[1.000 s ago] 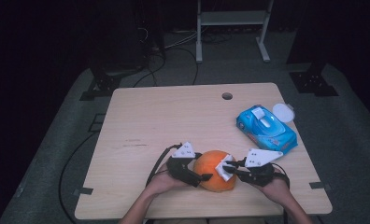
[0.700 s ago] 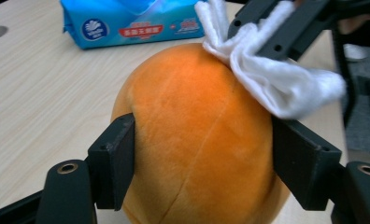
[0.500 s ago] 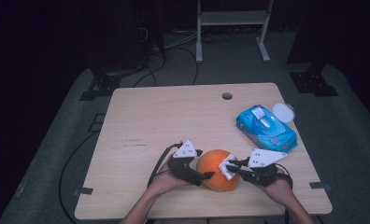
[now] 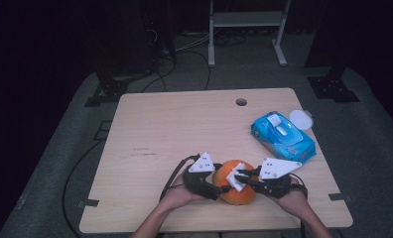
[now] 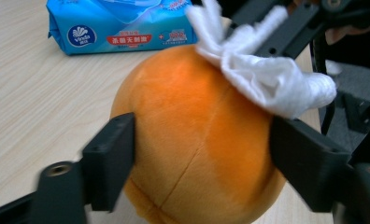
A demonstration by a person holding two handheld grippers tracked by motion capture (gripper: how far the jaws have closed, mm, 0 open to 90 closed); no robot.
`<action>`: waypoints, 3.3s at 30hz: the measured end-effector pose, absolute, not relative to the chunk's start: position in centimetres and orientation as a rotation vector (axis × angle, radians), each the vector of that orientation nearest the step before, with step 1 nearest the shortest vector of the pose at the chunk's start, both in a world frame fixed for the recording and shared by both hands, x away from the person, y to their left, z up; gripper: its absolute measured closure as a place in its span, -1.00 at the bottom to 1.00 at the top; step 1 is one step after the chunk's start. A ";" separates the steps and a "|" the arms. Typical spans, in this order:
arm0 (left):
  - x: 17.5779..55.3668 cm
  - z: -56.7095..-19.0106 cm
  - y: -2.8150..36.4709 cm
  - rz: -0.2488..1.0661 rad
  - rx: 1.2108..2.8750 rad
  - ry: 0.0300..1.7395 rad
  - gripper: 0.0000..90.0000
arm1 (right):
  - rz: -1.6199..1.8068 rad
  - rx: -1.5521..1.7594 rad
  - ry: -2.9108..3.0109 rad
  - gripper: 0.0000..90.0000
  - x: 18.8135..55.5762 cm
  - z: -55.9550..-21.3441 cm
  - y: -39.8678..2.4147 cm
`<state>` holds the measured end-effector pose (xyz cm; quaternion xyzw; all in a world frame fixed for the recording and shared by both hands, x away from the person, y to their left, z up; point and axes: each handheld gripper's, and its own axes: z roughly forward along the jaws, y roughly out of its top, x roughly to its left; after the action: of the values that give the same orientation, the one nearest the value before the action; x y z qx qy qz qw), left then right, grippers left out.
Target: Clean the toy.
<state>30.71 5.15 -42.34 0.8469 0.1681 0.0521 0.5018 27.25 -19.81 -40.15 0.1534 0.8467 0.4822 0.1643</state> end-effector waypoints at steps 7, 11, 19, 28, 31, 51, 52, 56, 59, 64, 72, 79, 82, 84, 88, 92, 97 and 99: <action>31.9 -43.8 4.8 -0.019 2.019 0.487 -0.77 | 1.378 0.472 2.407 0.77 27.3 -40.3 -21.1; 31.2 -43.2 4.8 0.067 1.998 0.448 -0.31 | 1.394 0.481 2.382 0.77 27.5 -39.9 -20.9; 29.2 -40.7 4.4 0.292 2.082 0.282 -0.22 | 1.444 0.403 2.347 0.78 26.7 -38.1 -19.7; 31.0 -42.3 4.3 0.080 2.001 0.473 -0.78 | 1.397 0.473 2.380 0.78 27.0 -39.7 -21.4; 30.3 -42.2 4.1 0.133 2.010 0.413 -0.44 | 1.380 0.468 2.373 0.78 26.9 -39.3 -21.1; 29.3 -42.4 4.0 0.264 2.104 0.269 -0.34 | 1.364 0.538 2.379 0.78 27.5 -39.6 -23.3; 29.4 -42.3 4.0 0.241 2.105 0.281 -0.38 | 1.373 0.540 2.382 0.78 27.5 -39.7 -23.3; 30.2 -42.0 4.4 0.057 2.060 0.397 -0.55 | 1.364 0.532 2.393 0.78 27.6 -39.8 -22.6; 30.5 -41.9 4.6 -0.023 2.029 0.443 -0.57 | 1.389 0.508 2.425 0.78 27.4 -39.7 -22.1; 30.0 -41.9 4.3 0.041 2.058 0.410 -0.50 | 1.401 0.415 2.445 0.77 26.4 -39.1 -19.9; 30.1 -42.4 4.5 0.119 2.082 0.354 -0.36 | 1.393 0.423 2.431 0.77 26.8 -39.2 -20.4; 30.3 -42.5 4.9 0.076 2.086 0.370 -0.51 | 1.362 0.512 2.436 0.77 27.3 -40.2 -22.8; 30.6 -42.3 4.8 -0.004 2.067 0.419 -0.69 | 1.354 0.506 2.442 0.77 27.1 -40.3 -22.5; 30.8 -42.3 4.7 -0.046 2.061 0.461 -0.77 | 1.353 0.487 2.451 0.77 26.9 -40.3 -22.1; 31.2 -42.6 4.9 -0.068 2.097 0.509 -0.72 | 1.343 0.453 2.465 0.77 26.6 -40.5 -21.1; 30.7 -42.3 5.2 0.008 2.100 0.460 -0.32 | 1.326 0.445 2.457 0.77 26.5 -40.5 -20.6; 29.5 -40.5 5.5 0.263 1.989 0.260 -0.13 | 1.383 0.445 2.365 0.77 26.1 -38.7 -21.3; 29.3 -40.5 5.4 0.325 2.006 0.212 -0.18 | 1.411 0.450 2.348 0.77 26.1 -38.4 -21.5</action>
<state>29.32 5.37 -40.47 0.8374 0.0883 0.1356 0.5220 26.12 -21.46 -38.39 0.1594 0.8317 0.4997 0.1819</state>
